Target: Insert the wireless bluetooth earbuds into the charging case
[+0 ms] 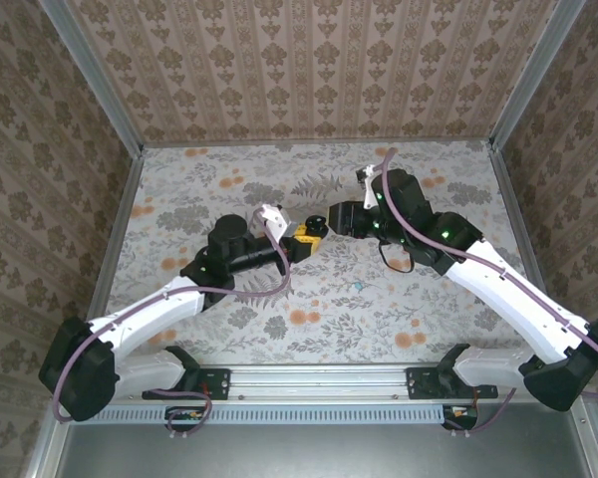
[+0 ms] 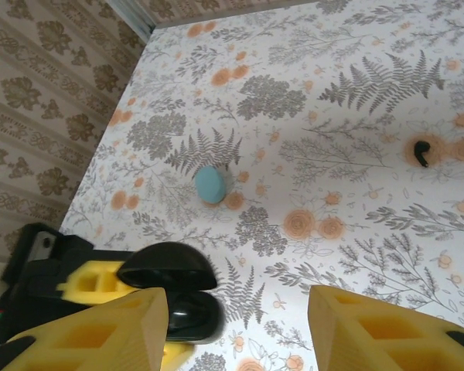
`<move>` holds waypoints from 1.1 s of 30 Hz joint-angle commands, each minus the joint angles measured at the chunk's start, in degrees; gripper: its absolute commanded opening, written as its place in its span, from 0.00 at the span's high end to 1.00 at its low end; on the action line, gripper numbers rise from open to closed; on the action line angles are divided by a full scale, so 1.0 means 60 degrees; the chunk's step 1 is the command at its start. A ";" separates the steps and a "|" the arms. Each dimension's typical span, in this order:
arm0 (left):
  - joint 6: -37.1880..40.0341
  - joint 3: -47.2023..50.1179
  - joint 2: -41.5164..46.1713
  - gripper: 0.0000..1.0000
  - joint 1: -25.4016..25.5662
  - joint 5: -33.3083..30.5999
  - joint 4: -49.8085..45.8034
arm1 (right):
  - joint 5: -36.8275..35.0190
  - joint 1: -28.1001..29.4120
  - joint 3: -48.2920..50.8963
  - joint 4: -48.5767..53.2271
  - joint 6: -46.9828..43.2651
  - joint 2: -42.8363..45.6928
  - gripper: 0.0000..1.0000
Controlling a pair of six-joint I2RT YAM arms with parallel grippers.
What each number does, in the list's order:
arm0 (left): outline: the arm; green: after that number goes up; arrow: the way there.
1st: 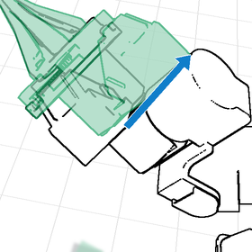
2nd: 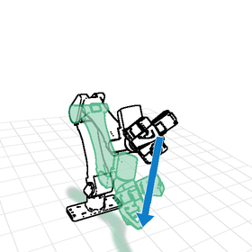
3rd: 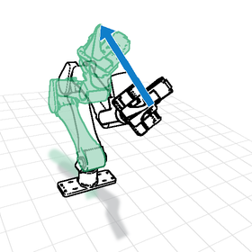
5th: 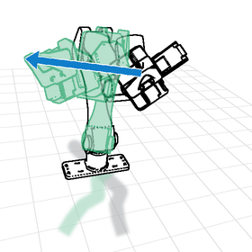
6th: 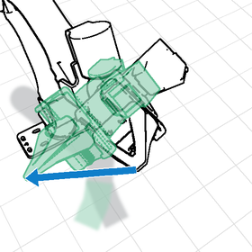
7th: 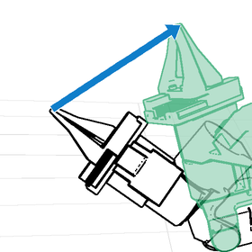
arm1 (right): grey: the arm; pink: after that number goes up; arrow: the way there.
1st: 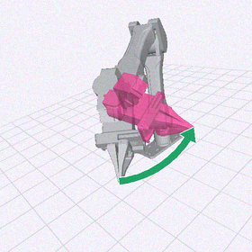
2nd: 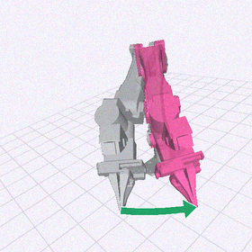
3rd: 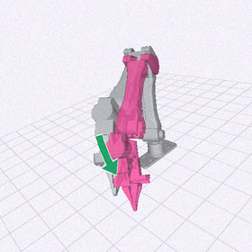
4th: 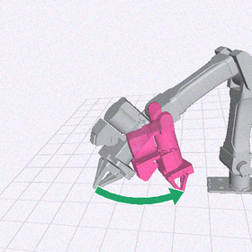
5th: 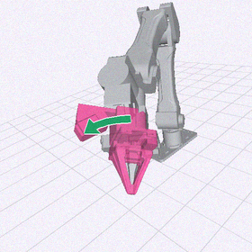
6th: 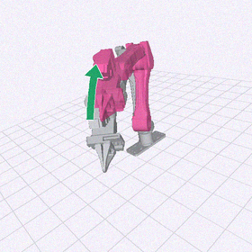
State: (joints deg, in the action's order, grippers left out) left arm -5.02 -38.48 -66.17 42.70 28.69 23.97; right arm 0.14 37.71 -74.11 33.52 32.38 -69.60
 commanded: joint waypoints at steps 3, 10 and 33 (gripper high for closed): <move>0.0165 0.0510 0.0421 1.00 -0.0001 -0.0267 0.0277 | 0.0339 -0.0414 0.0453 0.0221 0.0126 -0.0001 0.48; 0.0054 0.0902 0.0579 1.00 -0.0014 -0.0367 0.0180 | 0.0541 -0.0990 0.0772 0.0640 -0.0405 -0.0927 0.48; 0.1214 0.0684 -0.1166 1.00 -0.0334 -0.0595 0.1131 | 0.0504 -0.2512 -0.5079 0.2445 -0.2518 -0.8593 0.54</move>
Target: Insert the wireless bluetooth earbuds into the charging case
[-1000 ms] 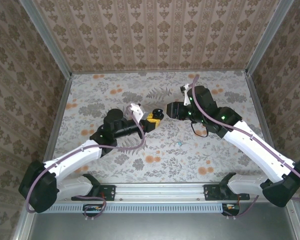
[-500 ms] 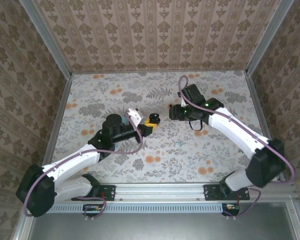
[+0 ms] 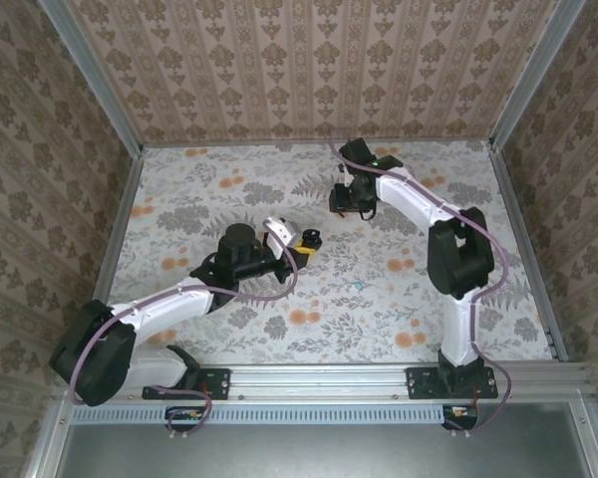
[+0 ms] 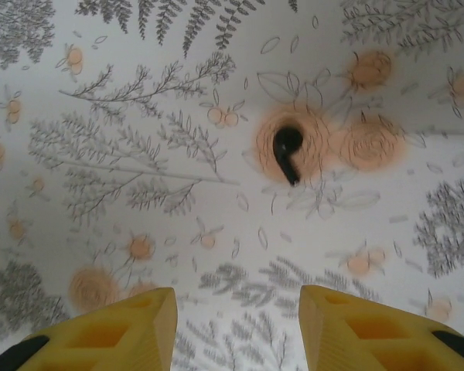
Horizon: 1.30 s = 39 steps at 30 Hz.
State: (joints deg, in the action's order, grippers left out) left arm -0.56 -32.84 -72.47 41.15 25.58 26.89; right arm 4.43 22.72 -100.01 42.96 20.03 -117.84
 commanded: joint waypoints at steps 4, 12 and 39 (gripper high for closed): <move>0.0445 -0.0052 -0.0349 1.00 -0.0141 -0.0368 0.1290 | -0.0385 -0.0060 -0.1894 0.1499 -0.0722 -0.1498 0.55; 0.0327 -0.0290 -0.1148 1.00 -0.0374 0.0052 0.1816 | -0.0382 -0.0270 -0.2804 0.1675 -0.0810 -0.2617 0.57; -0.0346 -0.0196 -0.1572 1.00 -0.0573 0.0350 0.2490 | -0.0112 -0.0139 -0.2638 0.1623 -0.0405 -0.3391 0.73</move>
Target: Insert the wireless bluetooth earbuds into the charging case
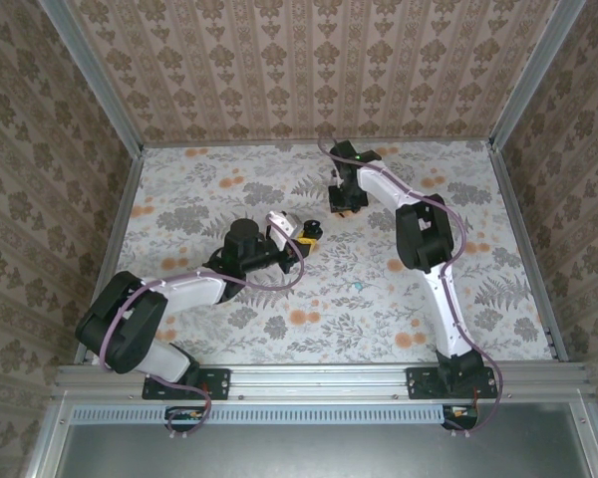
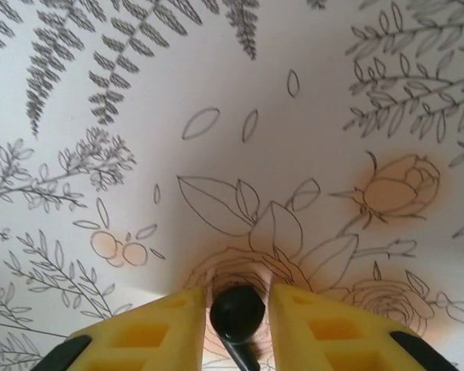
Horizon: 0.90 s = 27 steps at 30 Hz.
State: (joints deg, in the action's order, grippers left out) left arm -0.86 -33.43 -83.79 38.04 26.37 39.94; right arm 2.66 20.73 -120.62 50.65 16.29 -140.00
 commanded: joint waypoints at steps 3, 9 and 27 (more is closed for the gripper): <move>-0.0366 -0.0041 0.0414 1.00 -0.0028 0.0219 0.0273 | 0.0279 0.0192 0.1692 -0.0005 0.0478 0.0820 0.75; -0.0430 0.0109 0.0725 1.00 0.0053 0.0196 0.0118 | 0.0457 0.0207 0.3534 -0.0729 0.0910 0.1991 0.80; -0.0288 0.0578 0.1983 1.00 0.0740 -0.0380 -0.0862 | 0.3065 0.0427 0.9399 -0.4752 0.4232 0.5512 0.65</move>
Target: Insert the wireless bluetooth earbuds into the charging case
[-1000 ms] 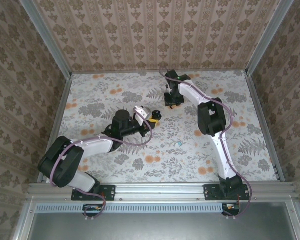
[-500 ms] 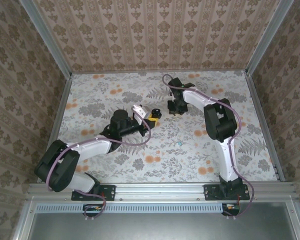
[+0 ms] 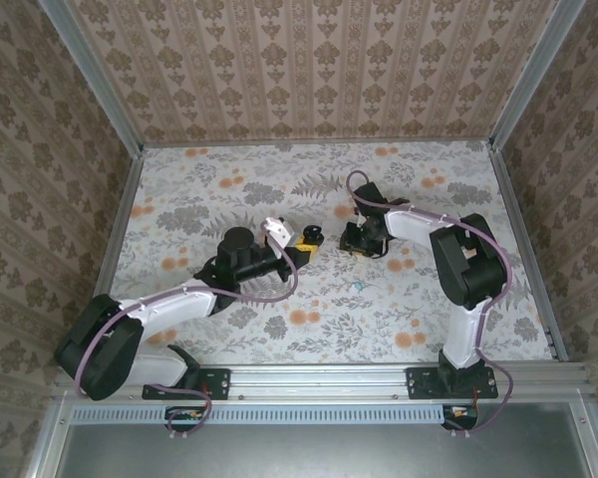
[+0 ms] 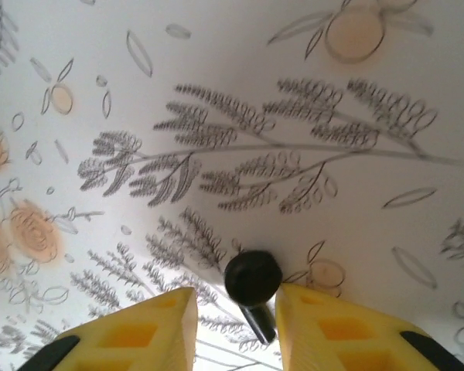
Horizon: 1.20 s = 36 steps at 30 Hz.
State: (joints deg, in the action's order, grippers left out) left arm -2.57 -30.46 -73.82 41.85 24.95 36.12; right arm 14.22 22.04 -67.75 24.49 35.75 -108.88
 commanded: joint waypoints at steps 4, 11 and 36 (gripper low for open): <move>0.0098 0.0232 0.0700 1.00 0.0188 -0.0366 -0.0508 | 0.1258 0.0209 0.0944 -0.0767 0.1313 0.1166 0.64; 0.0108 0.0446 0.1166 1.00 0.0233 -0.0570 -0.0761 | 0.0116 0.0208 0.0822 0.0039 0.0908 0.1788 0.63; 0.0816 0.0213 0.1039 1.00 0.0285 0.0753 -0.1222 | -0.2742 0.0794 -0.2455 0.3293 -0.0567 -0.0778 0.65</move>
State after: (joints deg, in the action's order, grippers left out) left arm 0.62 -27.94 -67.13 43.16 28.34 28.67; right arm 0.62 26.52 -80.64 39.83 33.82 -112.18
